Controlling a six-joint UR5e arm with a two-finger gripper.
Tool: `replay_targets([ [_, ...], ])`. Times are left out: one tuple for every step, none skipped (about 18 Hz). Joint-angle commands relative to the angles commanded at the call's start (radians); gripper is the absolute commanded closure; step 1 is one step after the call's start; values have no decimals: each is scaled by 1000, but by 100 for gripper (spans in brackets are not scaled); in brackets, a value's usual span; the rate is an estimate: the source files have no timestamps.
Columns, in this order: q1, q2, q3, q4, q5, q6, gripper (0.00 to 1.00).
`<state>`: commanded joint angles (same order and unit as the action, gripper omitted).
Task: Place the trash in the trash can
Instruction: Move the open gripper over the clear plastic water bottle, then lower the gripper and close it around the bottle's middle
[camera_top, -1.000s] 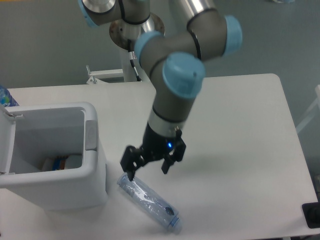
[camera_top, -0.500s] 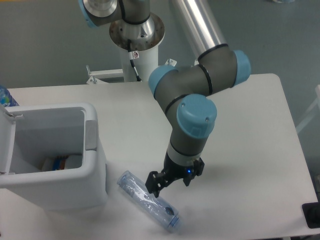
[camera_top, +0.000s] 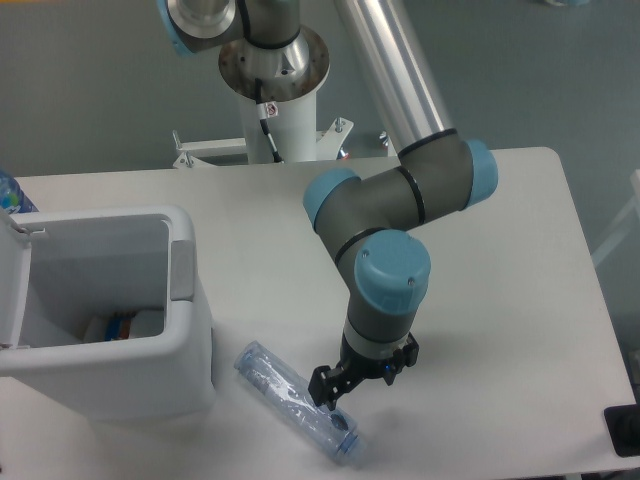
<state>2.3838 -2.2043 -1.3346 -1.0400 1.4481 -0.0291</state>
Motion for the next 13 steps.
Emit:
replay_targets([
  [0, -8, 5, 0, 0, 0, 0],
  [-5, -17, 14, 0, 0, -2, 0],
  [-14, -24, 20, 0, 0, -2, 0],
  [-20, -34, 23, 2, 0, 0, 0],
  [-23, -38, 23, 3, 0, 6, 0],
  [-28, -41, 23, 3, 0, 6, 0],
  [-31, -48, 23, 3, 2, 6, 0],
  [-35, -54, 25, 3, 2, 3, 0],
  [-38, -57, 25, 3, 3, 0, 0],
  [-40, -58, 23, 3, 6, -3, 0],
  [-47, -63, 23, 2, 17, -5, 0],
  [-57, -69, 23, 2, 32, -20, 0],
  [-60, -74, 23, 3, 49, -49, 0],
])
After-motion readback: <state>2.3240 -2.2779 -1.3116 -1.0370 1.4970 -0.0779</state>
